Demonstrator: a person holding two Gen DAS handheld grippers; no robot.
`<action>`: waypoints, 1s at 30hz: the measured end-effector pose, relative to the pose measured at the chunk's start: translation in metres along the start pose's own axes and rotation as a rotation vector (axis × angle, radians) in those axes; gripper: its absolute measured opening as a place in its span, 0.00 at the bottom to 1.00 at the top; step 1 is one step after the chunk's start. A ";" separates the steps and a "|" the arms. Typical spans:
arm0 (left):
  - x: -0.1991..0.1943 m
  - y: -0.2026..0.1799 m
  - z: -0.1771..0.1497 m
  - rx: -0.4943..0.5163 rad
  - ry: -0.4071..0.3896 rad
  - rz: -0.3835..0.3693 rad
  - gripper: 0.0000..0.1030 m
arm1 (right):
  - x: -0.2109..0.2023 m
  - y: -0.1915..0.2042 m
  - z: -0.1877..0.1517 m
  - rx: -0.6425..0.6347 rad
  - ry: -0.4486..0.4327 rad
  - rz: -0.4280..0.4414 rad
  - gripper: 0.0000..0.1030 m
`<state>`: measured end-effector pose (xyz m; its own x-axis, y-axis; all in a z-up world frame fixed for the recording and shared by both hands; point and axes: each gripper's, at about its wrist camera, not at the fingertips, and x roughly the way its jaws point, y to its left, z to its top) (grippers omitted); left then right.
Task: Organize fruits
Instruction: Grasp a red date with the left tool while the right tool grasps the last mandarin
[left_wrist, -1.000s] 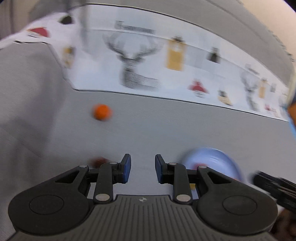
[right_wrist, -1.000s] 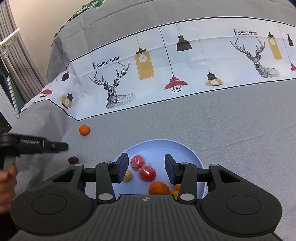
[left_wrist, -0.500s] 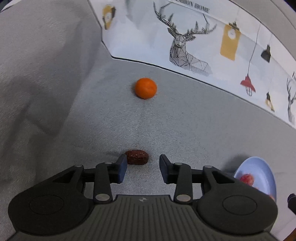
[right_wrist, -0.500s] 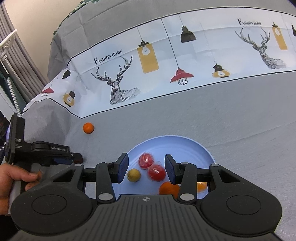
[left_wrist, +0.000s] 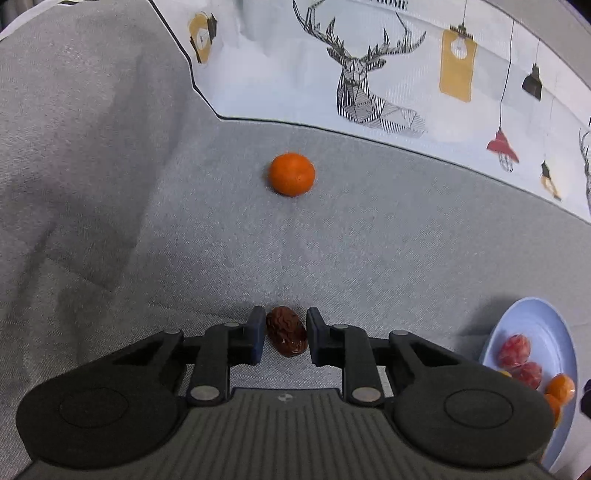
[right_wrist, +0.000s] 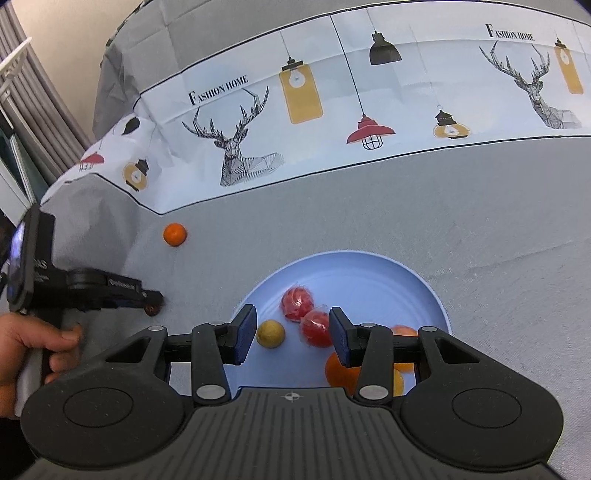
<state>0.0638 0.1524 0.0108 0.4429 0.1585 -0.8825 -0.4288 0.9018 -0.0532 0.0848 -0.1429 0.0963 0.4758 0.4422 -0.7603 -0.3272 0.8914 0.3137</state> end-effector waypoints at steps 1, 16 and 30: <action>-0.003 0.001 0.000 -0.002 -0.008 -0.003 0.25 | 0.000 0.001 -0.001 -0.005 0.001 -0.005 0.44; 0.000 0.030 -0.004 -0.116 0.110 -0.063 0.25 | 0.001 0.024 -0.019 -0.067 0.012 -0.030 0.50; 0.003 0.032 -0.003 -0.135 0.136 -0.066 0.21 | 0.031 0.068 0.022 -0.194 0.060 0.013 0.50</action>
<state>0.0491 0.1800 0.0045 0.3665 0.0370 -0.9297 -0.5084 0.8448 -0.1668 0.0958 -0.0666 0.1066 0.4226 0.4418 -0.7913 -0.4871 0.8470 0.2127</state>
